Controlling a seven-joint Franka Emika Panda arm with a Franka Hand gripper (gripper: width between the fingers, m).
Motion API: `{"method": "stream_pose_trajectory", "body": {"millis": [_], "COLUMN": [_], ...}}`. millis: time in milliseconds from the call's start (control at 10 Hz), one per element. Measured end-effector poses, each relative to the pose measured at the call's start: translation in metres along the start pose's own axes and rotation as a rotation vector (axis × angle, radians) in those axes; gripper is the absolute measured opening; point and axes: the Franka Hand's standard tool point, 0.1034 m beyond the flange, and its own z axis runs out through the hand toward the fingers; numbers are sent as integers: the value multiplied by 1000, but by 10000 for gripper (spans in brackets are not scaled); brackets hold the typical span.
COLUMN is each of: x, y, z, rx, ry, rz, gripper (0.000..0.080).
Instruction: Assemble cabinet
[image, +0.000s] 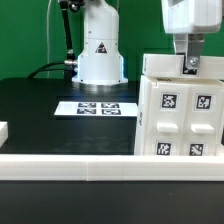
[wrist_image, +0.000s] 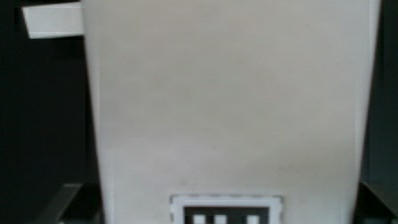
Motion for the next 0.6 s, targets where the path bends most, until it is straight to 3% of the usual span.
{"method": "stream_pose_trajectory", "body": {"millis": [100,200,600], "x": [-1,-3,-10], "y": [0,0,-5], "z": [-1,-5,-35], "rx": [1,6,46], "ry": [-1,-5,-52], "rz": [-3,-13,-53], "gripper": [637,767,797]}}
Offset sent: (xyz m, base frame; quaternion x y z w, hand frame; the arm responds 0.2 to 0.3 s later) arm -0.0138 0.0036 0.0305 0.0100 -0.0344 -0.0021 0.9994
